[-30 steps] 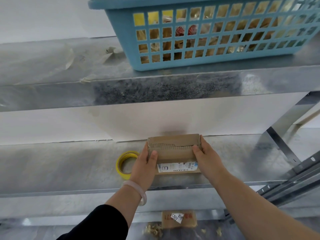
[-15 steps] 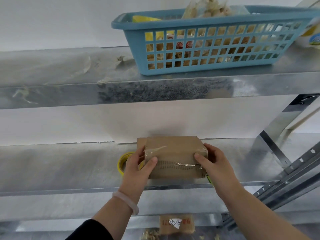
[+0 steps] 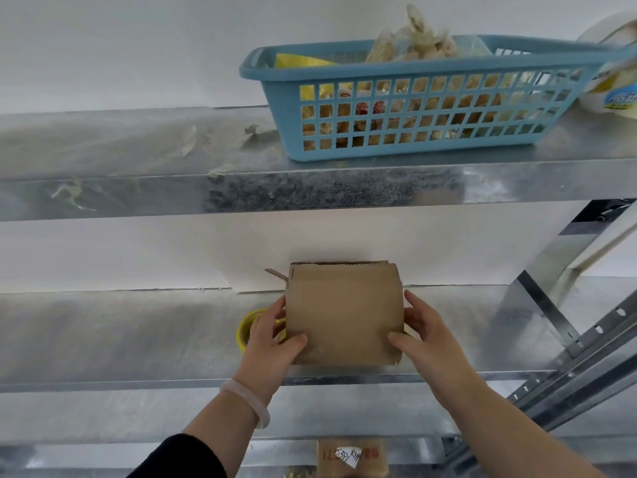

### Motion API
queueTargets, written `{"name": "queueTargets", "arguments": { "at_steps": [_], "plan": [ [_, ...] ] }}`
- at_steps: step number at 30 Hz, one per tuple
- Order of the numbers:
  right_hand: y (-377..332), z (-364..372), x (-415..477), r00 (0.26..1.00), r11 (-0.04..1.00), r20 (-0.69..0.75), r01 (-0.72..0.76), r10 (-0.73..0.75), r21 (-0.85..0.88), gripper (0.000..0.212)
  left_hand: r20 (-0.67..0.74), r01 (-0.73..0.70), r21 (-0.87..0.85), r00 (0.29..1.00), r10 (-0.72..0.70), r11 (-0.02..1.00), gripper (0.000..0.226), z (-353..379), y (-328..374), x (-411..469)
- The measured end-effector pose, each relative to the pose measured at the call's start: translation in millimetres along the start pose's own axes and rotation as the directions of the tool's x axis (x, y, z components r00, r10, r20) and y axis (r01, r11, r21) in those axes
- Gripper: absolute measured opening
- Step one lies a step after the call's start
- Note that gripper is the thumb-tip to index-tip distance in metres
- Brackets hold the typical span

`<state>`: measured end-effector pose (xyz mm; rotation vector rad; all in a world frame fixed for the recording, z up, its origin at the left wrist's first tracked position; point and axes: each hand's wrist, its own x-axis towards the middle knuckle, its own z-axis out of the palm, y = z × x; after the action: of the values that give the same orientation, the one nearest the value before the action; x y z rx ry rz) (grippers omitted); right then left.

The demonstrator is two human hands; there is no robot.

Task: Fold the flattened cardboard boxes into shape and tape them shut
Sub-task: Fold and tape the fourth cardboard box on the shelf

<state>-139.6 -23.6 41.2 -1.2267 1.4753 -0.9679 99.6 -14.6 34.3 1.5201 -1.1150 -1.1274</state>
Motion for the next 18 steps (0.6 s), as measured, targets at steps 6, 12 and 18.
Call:
{"name": "queueTargets", "arguments": {
  "at_steps": [6,12,18],
  "plan": [
    [8,4,4,0.996,0.998,-0.065,-0.068,0.067,-0.013,0.017,0.005,0.065,-0.092,0.998,-0.065,0.994,0.032,-1,-8,-4],
    [1,2,8,0.983,0.983,-0.109,-0.157,0.147,-0.092,0.029,-0.097,0.199,-0.100,0.973,-0.208,0.975,0.029,-7,0,6],
    [-21,-3,14,0.953,0.940,-0.048,-0.302,0.298,-0.157,0.040,-0.027,0.343,-0.219,0.934,-0.357,0.913,0.015,-8,9,10]
  ]
}}
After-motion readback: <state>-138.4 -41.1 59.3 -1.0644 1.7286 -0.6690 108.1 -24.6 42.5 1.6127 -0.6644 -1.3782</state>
